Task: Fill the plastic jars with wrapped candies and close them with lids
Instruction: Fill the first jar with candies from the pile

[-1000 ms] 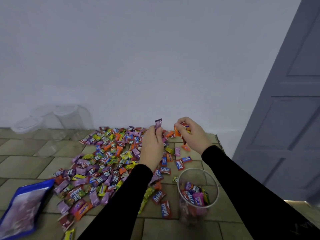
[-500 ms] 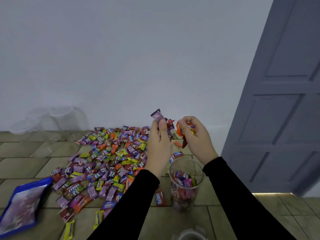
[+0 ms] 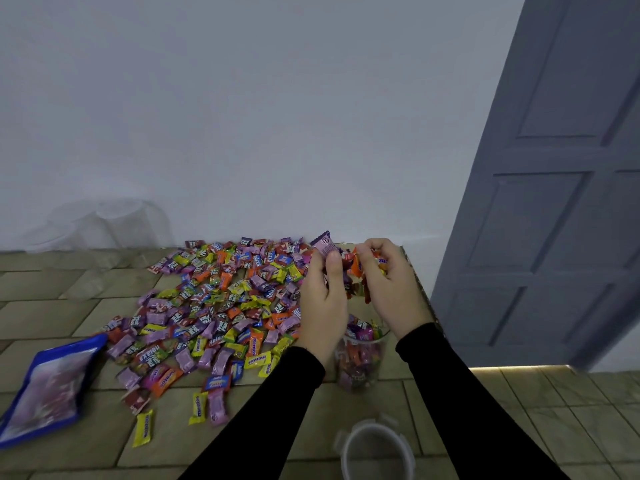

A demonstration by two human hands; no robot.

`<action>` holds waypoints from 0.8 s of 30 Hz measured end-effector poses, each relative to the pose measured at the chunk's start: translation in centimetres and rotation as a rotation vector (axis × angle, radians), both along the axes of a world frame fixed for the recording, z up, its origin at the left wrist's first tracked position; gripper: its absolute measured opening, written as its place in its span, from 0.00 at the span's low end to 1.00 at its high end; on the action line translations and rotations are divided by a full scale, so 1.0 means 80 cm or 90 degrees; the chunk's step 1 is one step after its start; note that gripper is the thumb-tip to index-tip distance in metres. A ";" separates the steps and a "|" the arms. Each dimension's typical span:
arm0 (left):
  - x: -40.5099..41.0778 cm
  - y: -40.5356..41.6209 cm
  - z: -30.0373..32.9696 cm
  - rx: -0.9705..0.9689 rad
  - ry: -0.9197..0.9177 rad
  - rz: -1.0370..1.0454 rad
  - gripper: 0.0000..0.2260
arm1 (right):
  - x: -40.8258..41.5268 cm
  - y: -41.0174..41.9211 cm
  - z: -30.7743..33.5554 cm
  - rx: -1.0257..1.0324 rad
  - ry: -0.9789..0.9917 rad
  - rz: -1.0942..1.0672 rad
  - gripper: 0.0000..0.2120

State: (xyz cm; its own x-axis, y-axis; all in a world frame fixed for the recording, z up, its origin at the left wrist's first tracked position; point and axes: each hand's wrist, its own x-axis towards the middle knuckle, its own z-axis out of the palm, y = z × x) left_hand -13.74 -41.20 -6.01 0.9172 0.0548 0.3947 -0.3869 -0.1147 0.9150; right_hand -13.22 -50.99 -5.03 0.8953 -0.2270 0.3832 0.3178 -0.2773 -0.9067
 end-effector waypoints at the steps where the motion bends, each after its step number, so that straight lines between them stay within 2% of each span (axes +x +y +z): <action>1: 0.001 -0.001 -0.001 0.007 -0.010 0.002 0.07 | -0.002 0.001 0.000 0.008 -0.002 -0.006 0.10; 6: 0.005 -0.002 -0.014 0.031 -0.038 0.029 0.10 | -0.006 0.005 -0.002 0.084 0.001 -0.002 0.09; 12: 0.007 -0.005 -0.015 0.024 -0.057 0.037 0.13 | -0.005 0.006 -0.006 0.101 -0.006 -0.014 0.10; 16: 0.010 -0.006 -0.016 0.028 -0.062 0.033 0.11 | -0.004 0.004 -0.007 0.124 -0.020 -0.036 0.03; 20: 0.012 -0.005 -0.018 0.020 -0.051 0.015 0.12 | -0.007 0.004 -0.007 0.130 0.006 -0.015 0.13; 24: 0.016 -0.003 -0.020 -0.019 -0.009 0.003 0.23 | -0.007 0.005 -0.005 0.117 0.001 0.008 0.07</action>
State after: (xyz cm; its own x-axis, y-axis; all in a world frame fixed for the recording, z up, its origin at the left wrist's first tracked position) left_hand -12.46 -41.41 -7.59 0.9112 0.0711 0.4059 -0.3995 -0.0891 0.9124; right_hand -13.78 -50.57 -5.43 0.8989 -0.2817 0.3357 0.3194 -0.1033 -0.9420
